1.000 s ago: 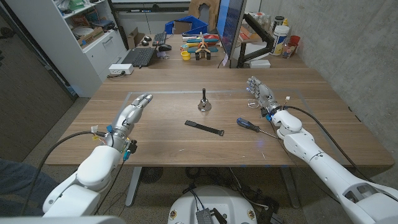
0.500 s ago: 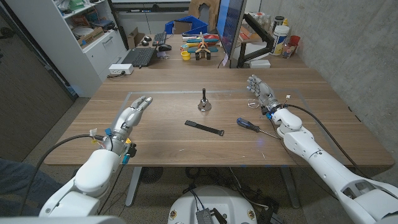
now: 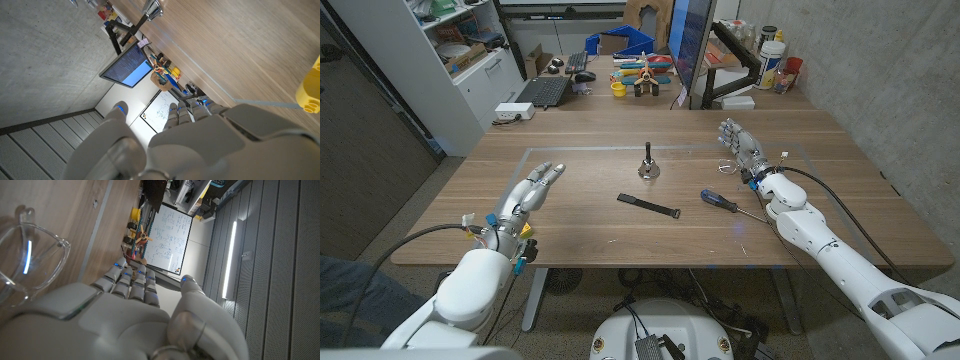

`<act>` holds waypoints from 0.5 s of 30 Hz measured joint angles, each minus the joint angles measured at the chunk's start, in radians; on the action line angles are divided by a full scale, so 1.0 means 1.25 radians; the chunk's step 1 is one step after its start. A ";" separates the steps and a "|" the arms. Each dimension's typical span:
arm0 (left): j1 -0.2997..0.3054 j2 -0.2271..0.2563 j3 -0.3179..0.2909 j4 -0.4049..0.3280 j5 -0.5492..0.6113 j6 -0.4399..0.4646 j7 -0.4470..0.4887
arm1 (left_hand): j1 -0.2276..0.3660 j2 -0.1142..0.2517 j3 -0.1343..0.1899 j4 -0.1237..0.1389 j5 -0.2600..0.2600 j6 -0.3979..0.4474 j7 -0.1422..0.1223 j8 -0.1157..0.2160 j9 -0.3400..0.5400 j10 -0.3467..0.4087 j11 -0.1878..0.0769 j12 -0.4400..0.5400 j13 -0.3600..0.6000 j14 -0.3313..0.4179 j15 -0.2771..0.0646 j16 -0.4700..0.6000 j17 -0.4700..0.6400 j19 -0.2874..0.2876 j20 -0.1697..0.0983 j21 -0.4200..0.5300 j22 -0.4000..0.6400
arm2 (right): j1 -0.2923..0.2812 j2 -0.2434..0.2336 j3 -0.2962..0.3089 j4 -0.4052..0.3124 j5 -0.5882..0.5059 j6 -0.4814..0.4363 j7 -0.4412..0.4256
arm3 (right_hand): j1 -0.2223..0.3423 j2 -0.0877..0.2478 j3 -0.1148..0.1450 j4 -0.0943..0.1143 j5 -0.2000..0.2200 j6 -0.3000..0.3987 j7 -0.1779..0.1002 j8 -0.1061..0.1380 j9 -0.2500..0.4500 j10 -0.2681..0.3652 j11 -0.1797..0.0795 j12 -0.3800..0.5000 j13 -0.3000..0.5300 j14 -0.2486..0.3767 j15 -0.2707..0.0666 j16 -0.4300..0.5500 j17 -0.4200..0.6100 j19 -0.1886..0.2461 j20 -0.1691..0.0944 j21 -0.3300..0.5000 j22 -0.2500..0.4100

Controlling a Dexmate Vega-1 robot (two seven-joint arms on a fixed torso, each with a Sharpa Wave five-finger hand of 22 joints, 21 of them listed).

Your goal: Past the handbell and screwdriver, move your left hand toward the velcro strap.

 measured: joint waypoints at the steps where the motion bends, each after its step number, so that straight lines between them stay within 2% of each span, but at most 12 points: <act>1: 0.000 0.000 0.000 0.000 0.000 0.000 0.000 | 0.003 -0.003 -0.001 -0.001 0.000 0.000 0.000 0.000 0.001 0.000 0.000 0.000 0.000 0.001 0.001 0.000 0.000 0.000 0.000 0.000 0.000 | 0.000 0.000 0.000 0.000 0.000 0.000 0.000 | 0.000 0.000 0.000 0.000 0.000 0.000 0.000 0.000 0.000 0.000 0.000 0.000 0.000 0.000 0.000 0.000 0.000 0.000 0.000 0.000 0.000; 11: 0.015 -0.019 0.010 -0.044 0.080 0.088 -0.001 | 0.014 0.001 0.002 -0.004 0.000 0.016 -0.004 0.000 0.001 0.005 -0.003 0.000 0.000 0.007 0.001 0.000 0.000 0.000 0.000 -0.003 0.000 | -0.004 -0.001 0.000 -0.004 0.002 0.000 0.000 | 0.000 0.000 0.000 0.000 0.000 0.000 0.000 0.000 0.000 0.000 0.000 0.000 0.000 0.000 0.000 0.000 0.000 0.000 0.000 0.000 0.000; 15: 0.013 -0.021 0.017 -0.061 0.111 0.127 -0.006 | 0.017 0.004 0.003 -0.011 0.000 0.019 -0.007 0.006 0.001 0.011 -0.003 0.003 0.000 0.011 0.005 0.000 0.000 0.000 0.008 -0.003 0.000 | -0.006 -0.002 0.001 -0.006 0.002 0.000 -0.001 | 0.000 0.000 0.000 0.000 0.000 0.000 0.000 0.000 0.000 0.000 0.000 0.000 0.000 0.000 0.000 0.000 0.000 0.000 0.000 0.000 0.000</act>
